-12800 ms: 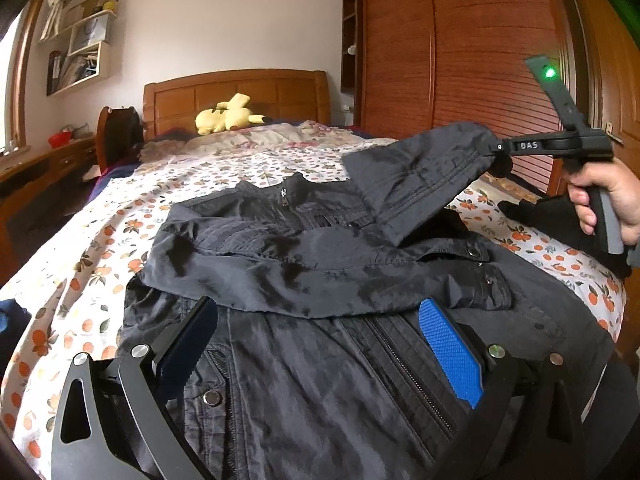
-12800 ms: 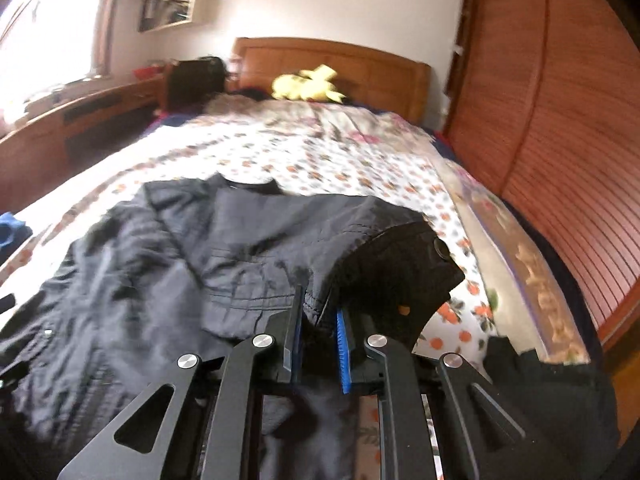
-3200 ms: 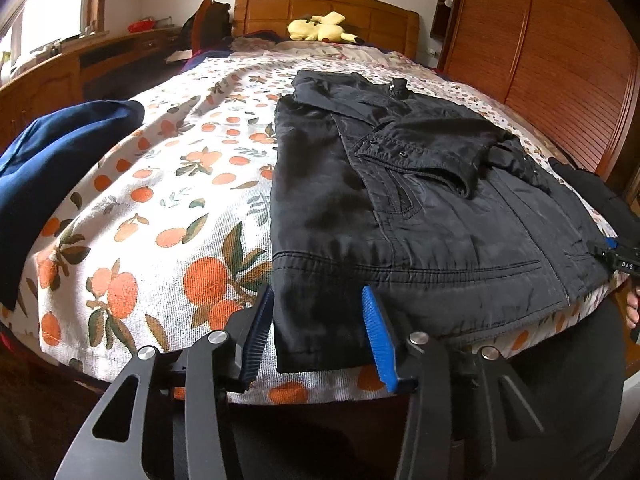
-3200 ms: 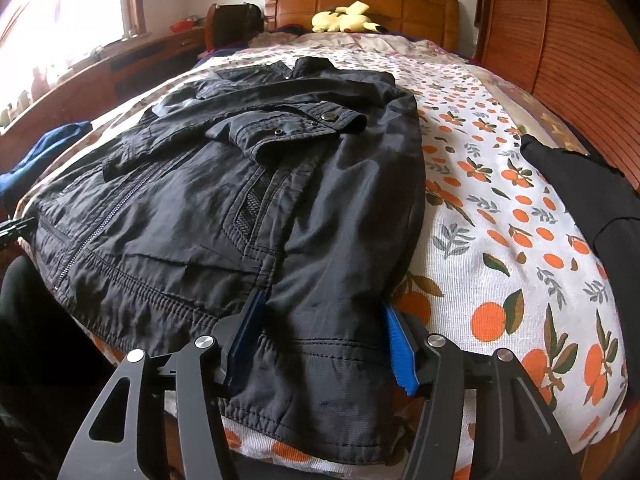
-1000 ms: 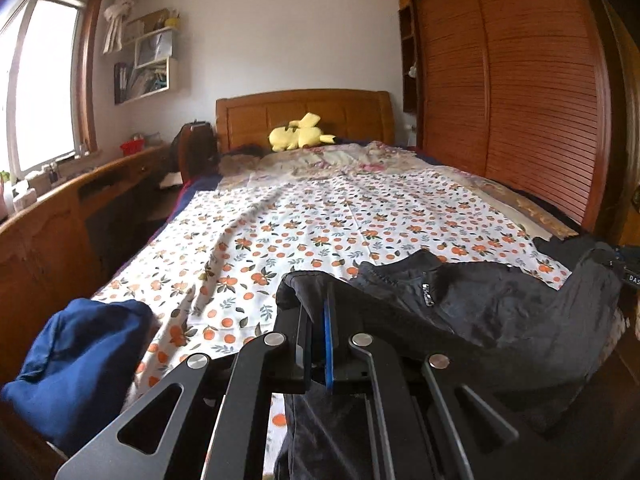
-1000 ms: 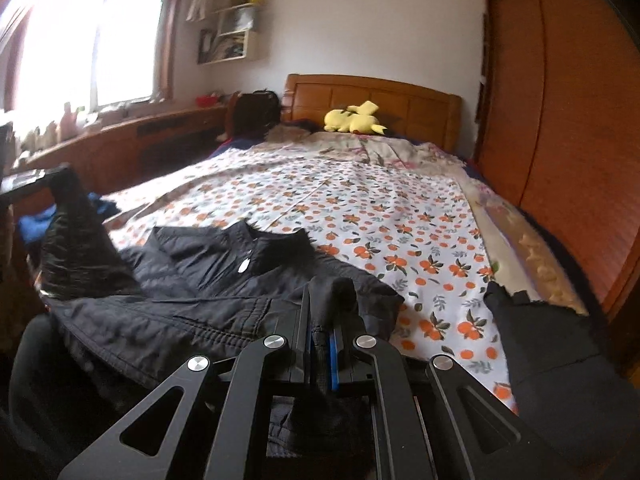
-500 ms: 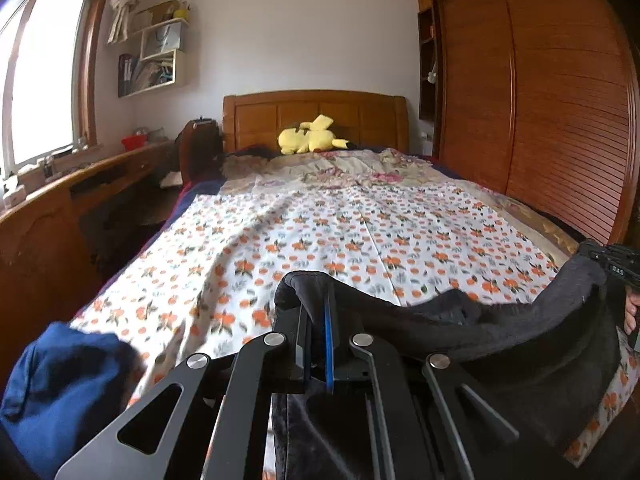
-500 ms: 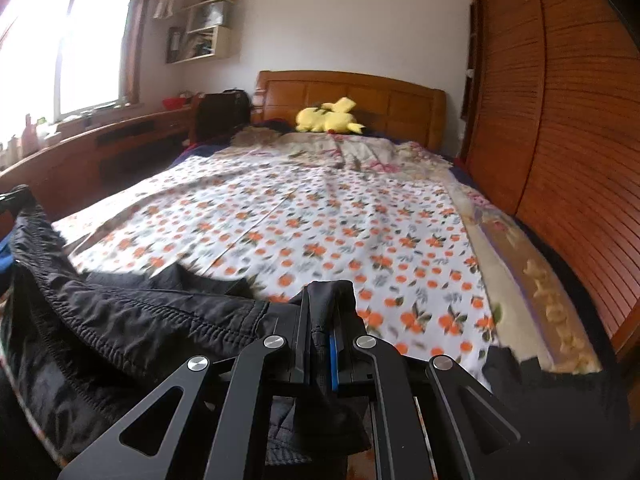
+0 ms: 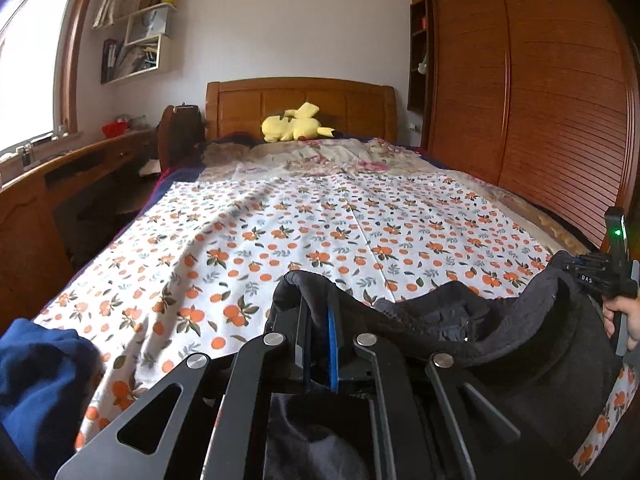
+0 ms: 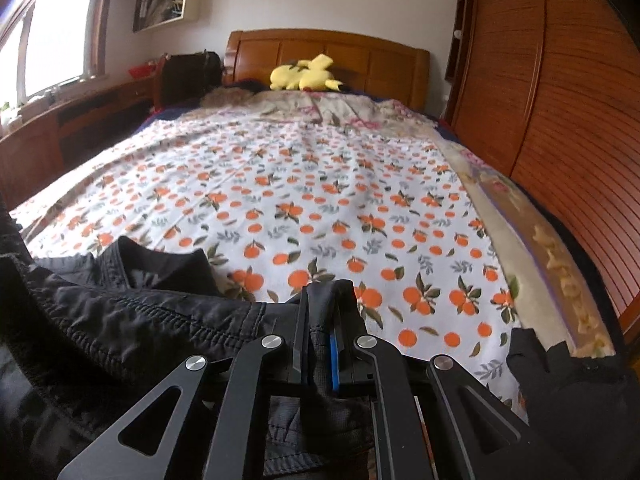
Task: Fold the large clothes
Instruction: 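Lower the hem onto the jacket and open both tools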
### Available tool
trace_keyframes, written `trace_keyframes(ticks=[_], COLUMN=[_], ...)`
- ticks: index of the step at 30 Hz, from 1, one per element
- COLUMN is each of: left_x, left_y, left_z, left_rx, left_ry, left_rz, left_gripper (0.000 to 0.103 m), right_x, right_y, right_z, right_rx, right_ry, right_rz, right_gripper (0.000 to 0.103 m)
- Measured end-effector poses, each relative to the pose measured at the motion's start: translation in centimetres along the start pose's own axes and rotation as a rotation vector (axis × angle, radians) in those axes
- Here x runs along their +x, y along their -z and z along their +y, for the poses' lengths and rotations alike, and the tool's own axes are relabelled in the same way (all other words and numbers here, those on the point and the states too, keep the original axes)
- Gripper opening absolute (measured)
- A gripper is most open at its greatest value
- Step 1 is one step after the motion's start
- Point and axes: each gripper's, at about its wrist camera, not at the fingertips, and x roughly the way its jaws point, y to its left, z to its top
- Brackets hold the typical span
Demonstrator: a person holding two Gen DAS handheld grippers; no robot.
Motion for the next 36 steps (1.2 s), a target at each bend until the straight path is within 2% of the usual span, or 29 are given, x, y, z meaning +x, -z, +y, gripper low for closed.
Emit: trace_keyframes(ticks=[7, 11, 14, 16, 17, 18, 21, 23, 24, 26, 27, 29, 30, 31, 32, 35, 36], left_x=[1.1, 1.6, 2.0, 2.2, 2.3, 2.3, 2.7, 2.8, 2.8, 2.9, 2.9, 3.0, 3.0, 3.0, 3.1, 3.4, 3.4], left_y=[1.0, 0.6, 0.3, 0.4, 0.5, 0.6, 1.1, 1.3, 1.4, 1.6, 1.8, 1.9, 2.0, 2.2, 2.3, 2.9, 3.0], left_z=[0.5, 0.8, 1.2, 1.4, 1.5, 1.5, 1.9, 2.2, 2.2, 2.2, 2.1, 1.6, 1.3, 0.8, 0.3, -1.6, -2.2], left_rx=[-0.013, -0.034, -0.048, -0.053, -0.054, -0.050, -0.049, -0.063, -0.065, -0.065, -0.063, -0.056, -0.051, -0.048, -0.045, -0.007, 0.008], left_ry=[0.024, 0.037, 0.038, 0.041, 0.033, 0.024, 0.014, 0.024, 0.027, 0.033, 0.040, 0.053, 0.059, 0.069, 0.083, 0.115, 0.117], left_rz=[0.014, 0.013, 0.018, 0.023, 0.024, 0.024, 0.039, 0.049, 0.052, 0.056, 0.058, 0.062, 0.062, 0.063, 0.067, 0.081, 0.081], left_gripper=[0.009, 0.009, 0.011, 0.021, 0.040, 0.055, 0.059, 0.059, 0.059, 0.060, 0.060, 0.060, 0.060, 0.060, 0.060, 0.063, 0.063], right_x=[0.9, 1.2, 2.1, 3.0, 3.4, 3.9, 5.3, 5.4, 5.2, 4.7, 4.3, 3.6, 3.2, 2.5, 1.6, 0.6, 0.4], right_y=[0.7, -0.2, -0.9, -1.2, -1.3, -1.3, -1.3, -1.1, -1.2, -1.4, -1.5, -1.9, -2.1, -2.5, -3.0, -4.0, -4.1], right_z=[0.5, 1.0, 1.1, 0.9, 0.8, 0.8, 0.7, 0.9, 1.0, 0.9, 0.7, 0.6, 0.5, 0.5, 0.4, 0.5, 0.9], right_rx=[-0.009, -0.013, -0.017, -0.009, -0.005, -0.001, 0.010, 0.009, 0.006, 0.036, 0.058, 0.084, 0.092, 0.098, 0.108, 0.094, 0.077], right_ry=[0.038, 0.075, 0.092, 0.095, 0.094, 0.088, 0.049, 0.048, 0.046, 0.010, -0.011, -0.033, -0.027, -0.002, 0.009, 0.014, 0.015], right_rz=[0.009, -0.024, -0.017, 0.001, 0.008, 0.016, 0.078, 0.082, 0.080, 0.079, 0.076, 0.061, 0.050, 0.026, -0.004, -0.015, -0.013], right_gripper=[0.006, 0.006, 0.006, 0.006, 0.006, 0.006, 0.006, 0.007, 0.010, 0.023, 0.038, 0.053, 0.069, 0.076, 0.076, 0.075, 0.070])
